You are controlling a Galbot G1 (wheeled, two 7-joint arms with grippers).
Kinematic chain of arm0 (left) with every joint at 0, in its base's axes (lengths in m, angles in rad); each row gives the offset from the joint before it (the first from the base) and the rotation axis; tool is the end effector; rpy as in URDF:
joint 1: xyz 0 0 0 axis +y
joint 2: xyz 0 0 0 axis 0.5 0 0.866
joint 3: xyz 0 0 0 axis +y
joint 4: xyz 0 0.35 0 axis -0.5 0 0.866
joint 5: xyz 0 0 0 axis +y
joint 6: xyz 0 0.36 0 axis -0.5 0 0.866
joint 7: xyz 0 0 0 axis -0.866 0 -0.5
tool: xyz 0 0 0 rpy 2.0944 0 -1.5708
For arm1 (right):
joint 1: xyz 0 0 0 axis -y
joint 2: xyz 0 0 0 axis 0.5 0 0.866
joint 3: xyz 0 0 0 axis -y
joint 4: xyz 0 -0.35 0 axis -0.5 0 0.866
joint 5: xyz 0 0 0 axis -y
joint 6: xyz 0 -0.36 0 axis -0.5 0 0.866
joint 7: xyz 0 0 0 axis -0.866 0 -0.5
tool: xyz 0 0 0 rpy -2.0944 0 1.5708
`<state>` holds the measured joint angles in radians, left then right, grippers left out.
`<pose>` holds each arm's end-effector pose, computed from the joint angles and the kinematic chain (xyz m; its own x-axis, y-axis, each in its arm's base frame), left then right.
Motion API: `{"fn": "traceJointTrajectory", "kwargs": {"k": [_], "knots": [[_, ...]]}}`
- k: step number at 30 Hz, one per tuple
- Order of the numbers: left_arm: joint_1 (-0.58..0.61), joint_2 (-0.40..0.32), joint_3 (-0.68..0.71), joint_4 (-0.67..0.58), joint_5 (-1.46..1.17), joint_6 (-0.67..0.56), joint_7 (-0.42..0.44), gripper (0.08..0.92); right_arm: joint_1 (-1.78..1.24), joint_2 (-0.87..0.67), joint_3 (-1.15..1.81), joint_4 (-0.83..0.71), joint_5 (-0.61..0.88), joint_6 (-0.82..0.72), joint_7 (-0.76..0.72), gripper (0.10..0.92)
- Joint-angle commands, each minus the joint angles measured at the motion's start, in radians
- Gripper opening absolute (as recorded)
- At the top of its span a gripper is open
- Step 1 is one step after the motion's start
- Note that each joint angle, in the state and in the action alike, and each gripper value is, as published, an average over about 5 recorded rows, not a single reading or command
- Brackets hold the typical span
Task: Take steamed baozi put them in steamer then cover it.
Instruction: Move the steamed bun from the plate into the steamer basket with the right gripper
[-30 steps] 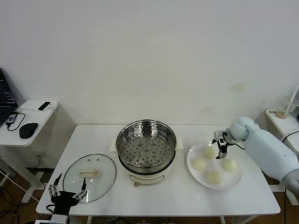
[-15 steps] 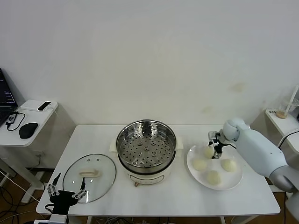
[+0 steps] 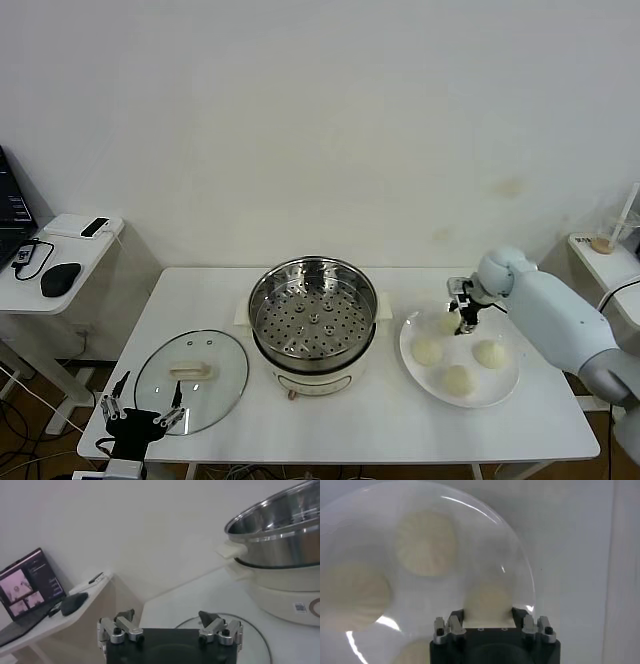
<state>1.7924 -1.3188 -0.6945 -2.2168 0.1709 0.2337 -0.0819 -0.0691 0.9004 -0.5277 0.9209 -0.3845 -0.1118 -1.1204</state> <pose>0.1289 0.0806 -0.2780 -0.9561 -0.1601 0.2456 -0.0252 0.8795 0.4752 0.5767 -0.1578 -0.2169 -0.2629 -0.0424 0.9639 -0.9635 -0.0401 -0.2646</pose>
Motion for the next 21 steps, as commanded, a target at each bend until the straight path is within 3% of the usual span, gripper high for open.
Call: {"fn": "traceJointTrajectory", "kwargs": {"k": [1,14,21], "knots": [[0.000,0.001,0.000,0.003,-0.001,0.001,0.000,0.823,0.198,-0.104,-0.103,0.165,0.195,-0.018,-0.015,0.611],[-0.018,0.017,0.007,0.010,-0.012,0.000,0.002,0.823,0.501,-0.027,-0.363,0.283,0.461,-0.003,0.046,0.619],[-0.028,0.020,-0.001,0.016,-0.016,0.001,0.003,0.823,0.534,0.097,-0.441,0.324,0.471,0.062,0.110,0.618]]}}
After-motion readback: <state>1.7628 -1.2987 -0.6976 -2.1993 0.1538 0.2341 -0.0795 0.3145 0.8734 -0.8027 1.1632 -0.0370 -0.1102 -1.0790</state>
